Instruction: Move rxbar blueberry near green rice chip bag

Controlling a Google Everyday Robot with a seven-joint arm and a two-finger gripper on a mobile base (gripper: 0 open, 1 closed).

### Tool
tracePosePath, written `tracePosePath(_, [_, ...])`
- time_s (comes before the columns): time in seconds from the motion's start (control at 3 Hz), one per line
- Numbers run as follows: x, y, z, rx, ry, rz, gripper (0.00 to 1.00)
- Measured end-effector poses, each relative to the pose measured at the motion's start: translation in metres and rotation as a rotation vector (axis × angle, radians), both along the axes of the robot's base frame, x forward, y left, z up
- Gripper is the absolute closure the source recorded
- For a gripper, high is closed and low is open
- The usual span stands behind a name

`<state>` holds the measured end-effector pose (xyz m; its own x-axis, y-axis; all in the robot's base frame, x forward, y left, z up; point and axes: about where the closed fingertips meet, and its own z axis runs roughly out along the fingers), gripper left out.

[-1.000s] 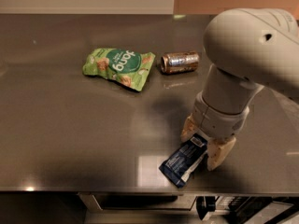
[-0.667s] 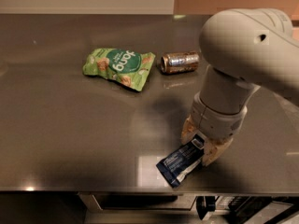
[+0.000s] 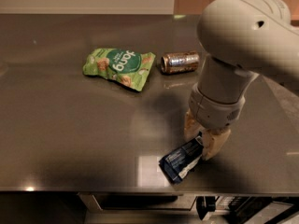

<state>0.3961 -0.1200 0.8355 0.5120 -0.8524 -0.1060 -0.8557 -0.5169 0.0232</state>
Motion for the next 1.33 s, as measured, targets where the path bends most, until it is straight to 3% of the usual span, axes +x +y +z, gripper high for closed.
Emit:
tracePosePath(0.67, [0.059, 0.023, 0.037, 0.099, -0.023, -0.238, 1.0])
tracePosePath(1.0, [0.088, 0.049, 0.052, 0.165, -0.043, -0.353, 1.0])
tracePosePath(1.33, [0.109, 0.081, 0.055, 0.211, -0.057, -0.43, 1.0])
